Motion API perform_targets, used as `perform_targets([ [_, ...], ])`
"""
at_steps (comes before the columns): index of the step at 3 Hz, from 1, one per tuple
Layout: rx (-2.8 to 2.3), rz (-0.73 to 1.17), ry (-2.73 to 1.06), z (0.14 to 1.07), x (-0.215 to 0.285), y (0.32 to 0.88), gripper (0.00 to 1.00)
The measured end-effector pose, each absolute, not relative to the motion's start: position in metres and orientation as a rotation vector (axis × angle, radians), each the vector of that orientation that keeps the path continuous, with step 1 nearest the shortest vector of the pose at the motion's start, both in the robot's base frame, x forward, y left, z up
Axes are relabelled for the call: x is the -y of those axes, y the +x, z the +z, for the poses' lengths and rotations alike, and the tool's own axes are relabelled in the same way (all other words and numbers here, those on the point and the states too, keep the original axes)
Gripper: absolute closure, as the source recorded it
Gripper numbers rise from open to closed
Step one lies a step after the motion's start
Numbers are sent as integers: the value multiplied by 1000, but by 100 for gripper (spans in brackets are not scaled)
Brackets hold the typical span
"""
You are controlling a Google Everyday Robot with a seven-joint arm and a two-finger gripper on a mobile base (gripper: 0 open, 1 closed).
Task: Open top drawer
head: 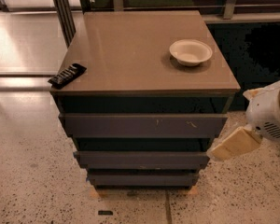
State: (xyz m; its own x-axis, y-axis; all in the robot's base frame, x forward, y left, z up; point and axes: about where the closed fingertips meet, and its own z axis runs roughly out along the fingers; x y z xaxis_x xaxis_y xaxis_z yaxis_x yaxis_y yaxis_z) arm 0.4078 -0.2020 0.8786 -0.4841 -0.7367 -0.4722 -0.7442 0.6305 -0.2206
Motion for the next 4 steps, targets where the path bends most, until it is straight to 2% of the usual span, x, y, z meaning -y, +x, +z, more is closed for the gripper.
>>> perform_targets([
  [3, -2308, 6, -1160, 884, 202, 412, 83],
  [4, -2297, -46, -1119, 878, 202, 410, 100],
])
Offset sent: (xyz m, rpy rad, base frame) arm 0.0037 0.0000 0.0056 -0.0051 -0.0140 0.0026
